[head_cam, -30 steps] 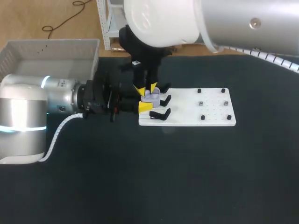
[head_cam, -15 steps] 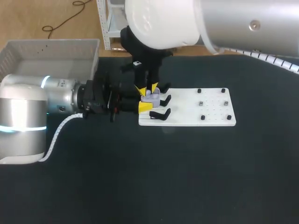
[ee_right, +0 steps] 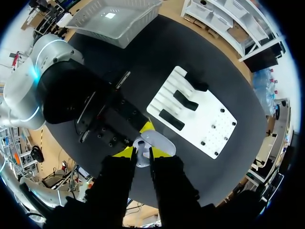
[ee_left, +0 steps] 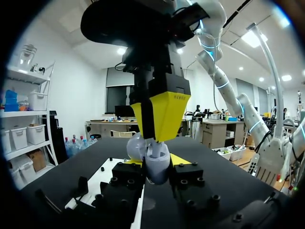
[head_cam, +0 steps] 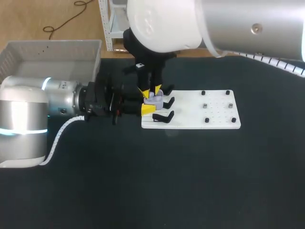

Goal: Pick up each earbud case from the left stands, insert the matching earbuds, close the lid, and place the case in the box.

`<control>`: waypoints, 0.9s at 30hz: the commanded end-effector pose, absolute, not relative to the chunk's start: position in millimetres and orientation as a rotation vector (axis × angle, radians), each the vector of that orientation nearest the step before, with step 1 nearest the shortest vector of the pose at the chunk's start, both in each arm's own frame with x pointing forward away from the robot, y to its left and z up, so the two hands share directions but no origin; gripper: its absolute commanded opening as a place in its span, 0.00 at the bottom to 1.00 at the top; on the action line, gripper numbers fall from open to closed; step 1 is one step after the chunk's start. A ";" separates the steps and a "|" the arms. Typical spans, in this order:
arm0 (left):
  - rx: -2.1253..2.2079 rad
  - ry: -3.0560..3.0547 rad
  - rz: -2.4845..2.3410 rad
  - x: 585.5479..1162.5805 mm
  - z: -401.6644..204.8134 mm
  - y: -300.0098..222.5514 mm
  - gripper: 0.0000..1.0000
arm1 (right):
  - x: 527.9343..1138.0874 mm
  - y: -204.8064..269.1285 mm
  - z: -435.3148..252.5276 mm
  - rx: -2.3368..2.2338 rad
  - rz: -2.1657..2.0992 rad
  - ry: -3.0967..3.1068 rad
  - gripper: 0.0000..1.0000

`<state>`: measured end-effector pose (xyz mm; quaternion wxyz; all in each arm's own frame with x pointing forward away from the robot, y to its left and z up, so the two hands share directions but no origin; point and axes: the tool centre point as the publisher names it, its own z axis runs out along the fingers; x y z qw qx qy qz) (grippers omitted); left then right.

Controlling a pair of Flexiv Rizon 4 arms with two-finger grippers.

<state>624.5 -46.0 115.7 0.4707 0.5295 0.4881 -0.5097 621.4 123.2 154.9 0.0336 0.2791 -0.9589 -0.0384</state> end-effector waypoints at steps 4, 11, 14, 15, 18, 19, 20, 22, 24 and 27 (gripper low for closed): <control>1.295 1.197 -1.246 623.2 115.9 -46.3 0.00 | 623.0 122.9 153.3 0.855 -0.115 -2.959 0.00; 1.295 1.197 -1.246 623.2 115.9 -46.3 0.00 | 625.3 122.8 155.0 0.854 -0.111 -2.967 0.00; 1.295 1.197 -1.246 623.2 115.9 -46.3 0.00 | 625.5 122.7 155.1 0.854 -0.108 -2.970 0.00; 1.295 1.197 -1.246 623.2 115.9 -46.3 0.00 | 625.5 122.6 155.1 0.854 -0.107 -2.971 0.00; 1.295 1.197 -1.246 623.2 115.9 -46.3 0.00 | 625.4 122.5 154.8 0.853 -0.107 -2.973 0.00; 1.295 1.197 -1.246 623.2 115.9 -46.3 0.00 | 625.1 122.7 154.2 0.854 -0.107 -2.972 0.00; 1.295 1.197 -1.246 623.2 115.9 -46.3 0.00 | 624.9 123.0 153.8 0.855 -0.107 -2.971 0.00; 1.295 1.197 -1.246 623.2 115.9 -46.3 0.00 | 624.7 123.4 153.2 0.858 -0.107 -2.971 0.00; 1.295 1.197 -1.246 623.2 115.9 -46.3 0.00 | 624.5 123.9 152.5 0.859 -0.108 -2.972 0.00; 1.295 1.197 -1.246 623.2 115.9 -46.3 0.00 | 624.7 124.9 151.7 0.861 -0.108 -2.973 0.00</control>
